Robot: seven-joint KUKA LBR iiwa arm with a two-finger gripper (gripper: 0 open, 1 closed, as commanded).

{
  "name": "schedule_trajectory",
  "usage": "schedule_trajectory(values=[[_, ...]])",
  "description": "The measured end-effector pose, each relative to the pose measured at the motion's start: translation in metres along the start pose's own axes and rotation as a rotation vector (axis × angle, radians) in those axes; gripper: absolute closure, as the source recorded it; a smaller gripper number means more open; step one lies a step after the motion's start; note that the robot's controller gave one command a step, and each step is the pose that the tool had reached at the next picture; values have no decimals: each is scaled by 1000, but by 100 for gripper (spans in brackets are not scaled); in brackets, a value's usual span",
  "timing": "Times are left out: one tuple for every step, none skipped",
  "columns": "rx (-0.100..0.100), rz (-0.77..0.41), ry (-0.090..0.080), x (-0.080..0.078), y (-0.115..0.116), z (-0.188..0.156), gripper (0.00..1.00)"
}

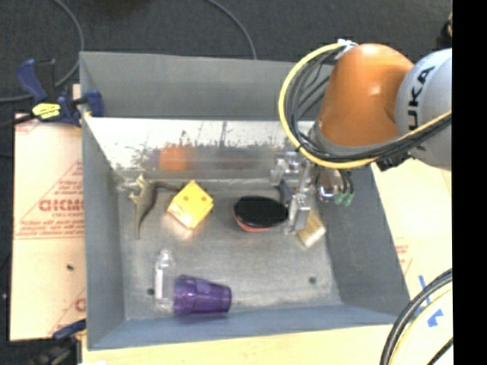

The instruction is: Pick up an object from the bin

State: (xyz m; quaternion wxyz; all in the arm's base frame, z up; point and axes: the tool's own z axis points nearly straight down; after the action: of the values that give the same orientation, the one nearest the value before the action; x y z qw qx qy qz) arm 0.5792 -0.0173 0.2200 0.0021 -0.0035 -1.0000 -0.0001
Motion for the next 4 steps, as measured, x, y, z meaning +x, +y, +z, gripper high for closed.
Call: schedule_trajectory(values=[[0, 0, -8, -1, 0, -5, 0], [0, 177, 0, -41, -23, 73, 0], [1, -19, -15, -64, -27, 59, 0], [0, 333, 1, -37, -21, 86, 0]])
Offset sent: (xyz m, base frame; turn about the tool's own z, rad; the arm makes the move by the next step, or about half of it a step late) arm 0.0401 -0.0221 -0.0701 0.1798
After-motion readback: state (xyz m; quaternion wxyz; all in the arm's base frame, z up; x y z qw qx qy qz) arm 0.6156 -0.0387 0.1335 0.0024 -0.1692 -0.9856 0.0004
